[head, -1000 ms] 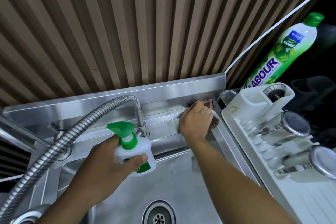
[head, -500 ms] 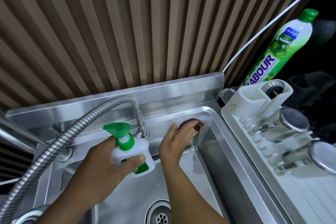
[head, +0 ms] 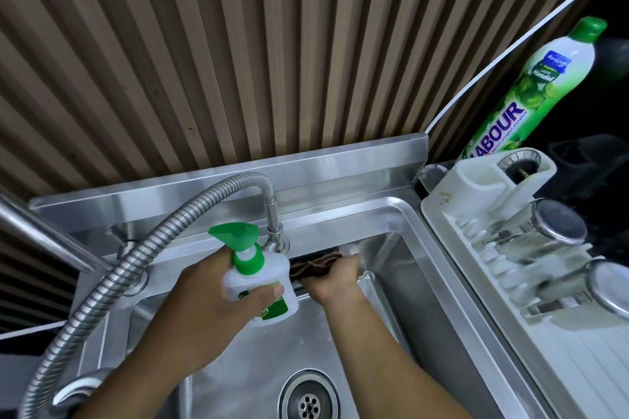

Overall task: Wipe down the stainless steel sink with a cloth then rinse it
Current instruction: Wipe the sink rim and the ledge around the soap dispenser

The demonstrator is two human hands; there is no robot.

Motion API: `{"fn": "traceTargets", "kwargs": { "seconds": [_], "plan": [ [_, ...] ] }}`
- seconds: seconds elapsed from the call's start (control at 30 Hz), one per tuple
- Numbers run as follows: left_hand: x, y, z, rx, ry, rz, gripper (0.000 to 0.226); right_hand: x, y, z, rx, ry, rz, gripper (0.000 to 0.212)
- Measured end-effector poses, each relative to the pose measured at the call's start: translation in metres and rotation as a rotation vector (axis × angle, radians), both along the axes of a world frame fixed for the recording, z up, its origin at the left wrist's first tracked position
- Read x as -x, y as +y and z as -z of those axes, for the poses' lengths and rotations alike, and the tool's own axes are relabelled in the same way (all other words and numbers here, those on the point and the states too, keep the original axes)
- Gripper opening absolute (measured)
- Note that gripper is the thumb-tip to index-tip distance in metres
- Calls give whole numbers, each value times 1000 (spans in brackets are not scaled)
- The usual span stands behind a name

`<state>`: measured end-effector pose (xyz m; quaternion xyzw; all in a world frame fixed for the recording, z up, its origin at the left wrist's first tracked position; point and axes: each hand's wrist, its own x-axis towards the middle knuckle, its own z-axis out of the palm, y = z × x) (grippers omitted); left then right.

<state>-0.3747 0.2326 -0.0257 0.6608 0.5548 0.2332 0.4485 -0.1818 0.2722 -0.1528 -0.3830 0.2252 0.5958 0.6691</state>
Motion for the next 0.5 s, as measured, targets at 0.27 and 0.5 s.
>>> {"fn": "traceTargets", "kwargs": {
  "seconds": [0.27, 0.5],
  "plan": [
    [0, 1, -1, 1, 42, -18, 33, -46, 1, -34, 105, -283, 95, 85],
    [-3, -2, -3, 33, 32, -23, 33, -8, -10, -14, 45, -189, -14, 108]
  ]
}}
